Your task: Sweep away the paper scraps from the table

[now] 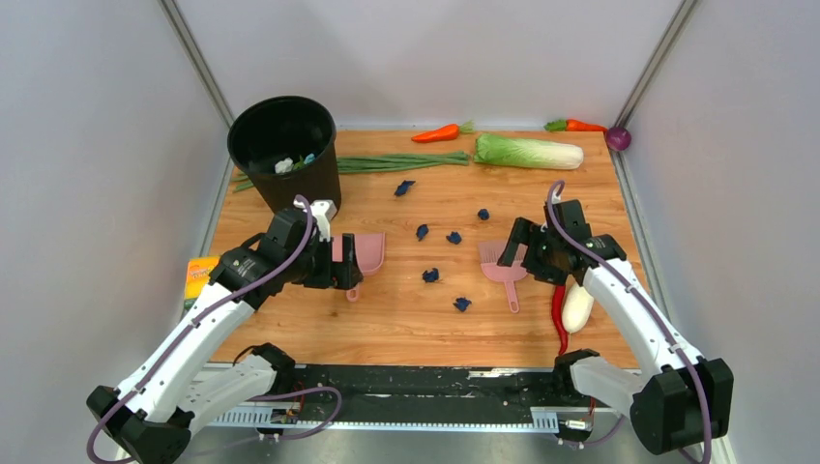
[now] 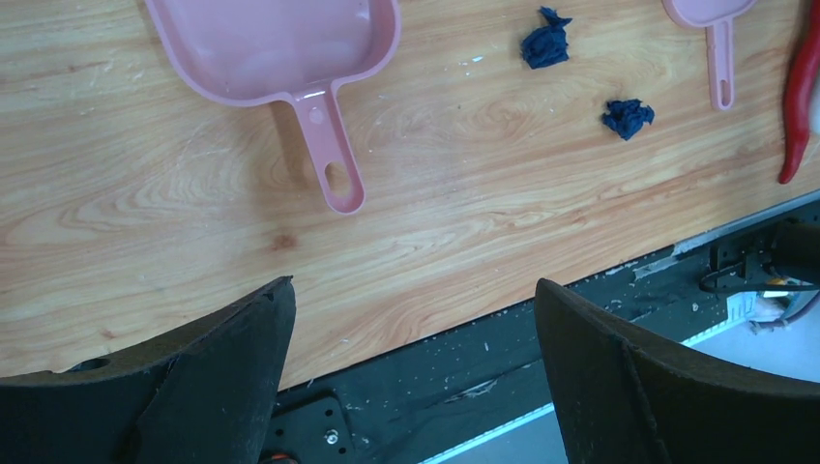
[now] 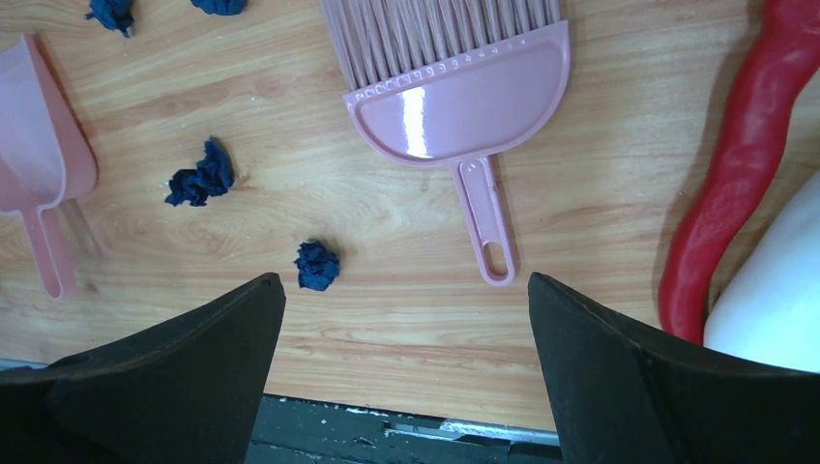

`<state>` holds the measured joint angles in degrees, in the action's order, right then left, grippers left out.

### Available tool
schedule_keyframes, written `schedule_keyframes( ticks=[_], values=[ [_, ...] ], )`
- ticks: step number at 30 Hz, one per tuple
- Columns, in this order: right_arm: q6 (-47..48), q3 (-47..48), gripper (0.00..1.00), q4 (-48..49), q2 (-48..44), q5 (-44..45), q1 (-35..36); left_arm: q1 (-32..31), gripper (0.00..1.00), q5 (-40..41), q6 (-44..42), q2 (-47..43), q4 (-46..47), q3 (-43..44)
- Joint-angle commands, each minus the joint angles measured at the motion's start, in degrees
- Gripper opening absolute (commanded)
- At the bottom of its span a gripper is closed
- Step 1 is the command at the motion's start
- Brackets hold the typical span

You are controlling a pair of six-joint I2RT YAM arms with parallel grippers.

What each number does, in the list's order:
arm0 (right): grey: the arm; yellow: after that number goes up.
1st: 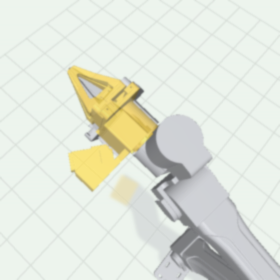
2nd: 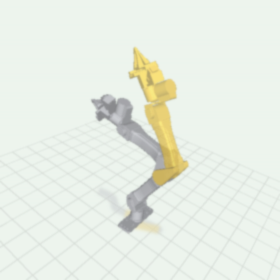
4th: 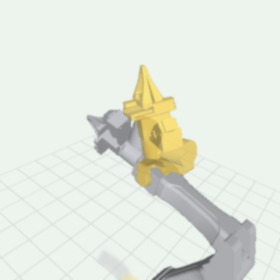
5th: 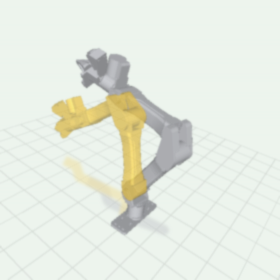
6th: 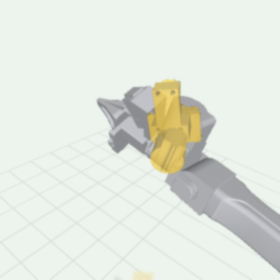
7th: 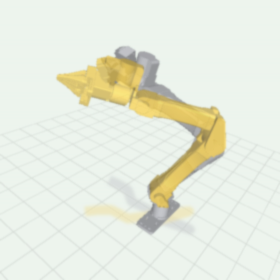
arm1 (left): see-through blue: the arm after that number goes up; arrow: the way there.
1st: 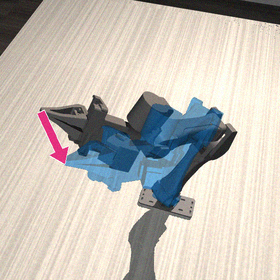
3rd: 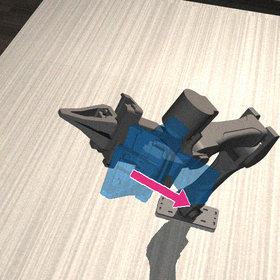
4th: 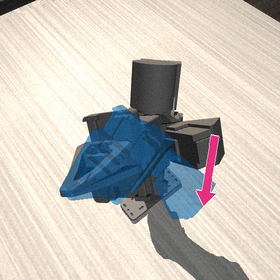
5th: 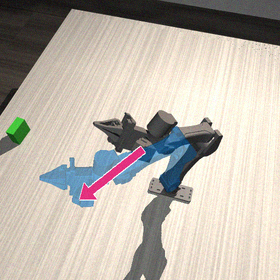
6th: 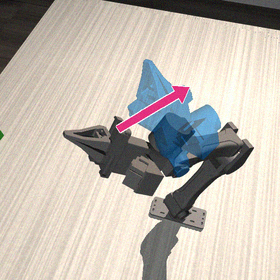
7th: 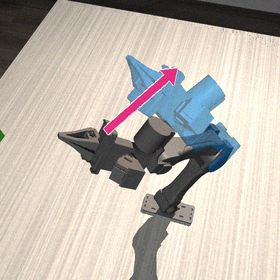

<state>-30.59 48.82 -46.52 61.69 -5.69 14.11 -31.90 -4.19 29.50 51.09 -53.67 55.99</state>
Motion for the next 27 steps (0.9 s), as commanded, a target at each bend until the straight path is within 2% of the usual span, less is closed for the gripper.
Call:
schedule_keyframes(
  ticks=[1,8,14,19,25,27],
  values=[
    [1.6,1.8,1.00,-2.3,0.0,2.4,1.7,-0.2,1.00,1.6,-0.2,-1.6,-0.6,2.0],
    [1.9,2.7,1.00,-5.5,7.2,3.5,5.2,-0.2,1.00,3.1,-1.0,-3.6,-0.5,2.6],
    [2.2,5.5,1.00,-6.8,15.6,12.4,12.4,-0.2,1.00,3.7,-0.5,-4.6,-1.7,1.9],
    [2.4,7.4,1.00,-6.7,20.8,15.8,14.0,-0.3,1.00,3.4,-0.5,-5.6,-1.9,1.1],
    [1.6,4.5,0.93,-3.0,23.6,17.3,14.0,-0.2,1.00,3.9,-0.9,-6.2,-2.7,1.2],
    [0.7,3.0,0.88,-1.2,24.3,17.5,13.8,-0.2,1.00,4.0,-1.0,-6.3,-2.6,1.1]
  ],
)
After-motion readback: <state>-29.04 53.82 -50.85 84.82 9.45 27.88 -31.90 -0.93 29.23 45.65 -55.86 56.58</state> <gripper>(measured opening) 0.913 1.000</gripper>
